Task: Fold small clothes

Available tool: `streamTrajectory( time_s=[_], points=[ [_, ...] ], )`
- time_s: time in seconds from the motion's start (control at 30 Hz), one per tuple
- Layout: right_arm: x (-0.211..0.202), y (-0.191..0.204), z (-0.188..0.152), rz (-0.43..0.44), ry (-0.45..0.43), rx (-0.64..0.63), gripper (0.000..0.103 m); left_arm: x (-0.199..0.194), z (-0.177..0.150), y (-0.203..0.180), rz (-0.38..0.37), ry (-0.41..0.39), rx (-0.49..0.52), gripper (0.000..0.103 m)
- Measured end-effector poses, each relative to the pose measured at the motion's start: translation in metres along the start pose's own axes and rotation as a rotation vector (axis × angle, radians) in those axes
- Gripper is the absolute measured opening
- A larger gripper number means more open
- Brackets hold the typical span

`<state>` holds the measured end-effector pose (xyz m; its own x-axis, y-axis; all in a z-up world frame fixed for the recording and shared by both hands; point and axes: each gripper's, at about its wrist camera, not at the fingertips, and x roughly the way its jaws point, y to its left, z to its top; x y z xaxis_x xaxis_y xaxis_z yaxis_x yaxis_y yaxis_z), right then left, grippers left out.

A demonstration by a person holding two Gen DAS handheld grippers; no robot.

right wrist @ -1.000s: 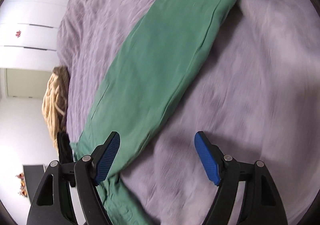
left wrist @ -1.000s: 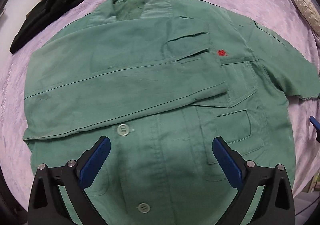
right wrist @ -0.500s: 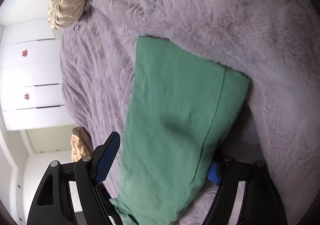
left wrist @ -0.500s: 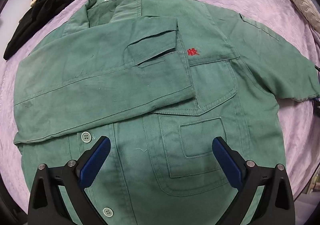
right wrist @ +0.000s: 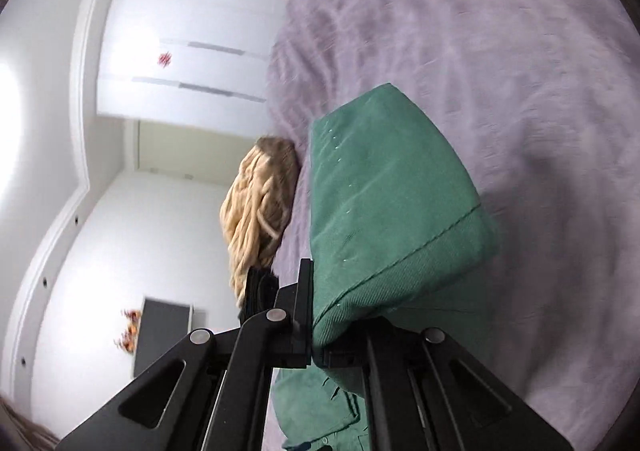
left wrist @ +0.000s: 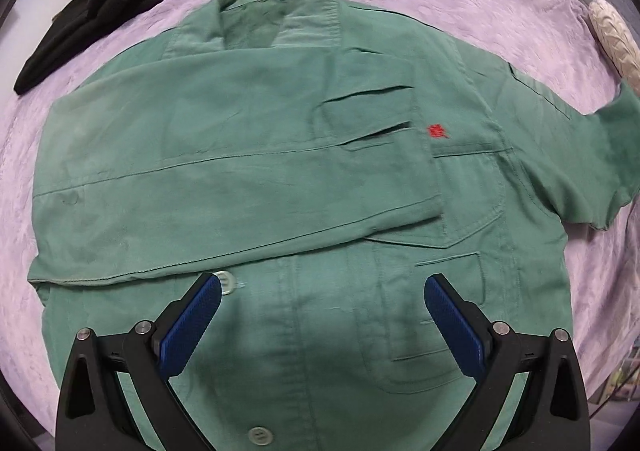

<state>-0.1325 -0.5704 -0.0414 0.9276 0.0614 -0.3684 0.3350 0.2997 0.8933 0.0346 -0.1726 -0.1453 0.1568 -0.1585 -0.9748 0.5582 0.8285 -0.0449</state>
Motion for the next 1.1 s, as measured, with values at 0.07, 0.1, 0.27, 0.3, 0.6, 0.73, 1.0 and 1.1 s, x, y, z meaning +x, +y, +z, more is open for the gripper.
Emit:
streamTrajectory(
  time_s=[0.07, 0.1, 0.27, 0.3, 0.6, 0.73, 1.0, 1.1],
  points=[
    [0.03, 0.044, -0.022, 0.008, 0.071, -0.124, 0.004, -0.004, -0.004, 0.015, -0.016, -0.001, -0.018, 0.102],
    [0.05, 0.067, -0.037, 0.006, 0.114, -0.192, 0.004, -0.007, -0.005, 0.024, -0.013, -0.008, -0.024, 0.102],
    [0.152, 0.138, -0.144, -0.052, 0.335, -0.459, 0.006, -0.02, -0.019, 0.076, -0.002, -0.039, -0.063, 0.102],
    [0.176, 0.142, -0.172, -0.081, 0.387, -0.489, 0.006, -0.022, -0.021, 0.088, 0.005, -0.043, -0.073, 0.102],
    [0.284, 0.067, -0.298, -0.389, 0.624, -0.401, 0.022, -0.035, -0.036, 0.177, 0.06, -0.069, -0.188, 0.102],
    [0.257, 0.067, -0.282, -0.375, 0.525, -0.303, 0.072, -0.036, -0.046, 0.209, 0.053, -0.073, -0.214, 0.102],
    [0.27, 0.123, -0.299, -0.349, 0.496, -0.536, 0.011, -0.033, -0.042, 0.238, -0.025, -0.092, -0.273, 0.102],
    [0.287, 0.133, -0.347, -0.357, 0.615, -0.667, 0.026, -0.035, -0.032, 0.25, -0.075, -0.118, -0.314, 0.102]
  ],
)
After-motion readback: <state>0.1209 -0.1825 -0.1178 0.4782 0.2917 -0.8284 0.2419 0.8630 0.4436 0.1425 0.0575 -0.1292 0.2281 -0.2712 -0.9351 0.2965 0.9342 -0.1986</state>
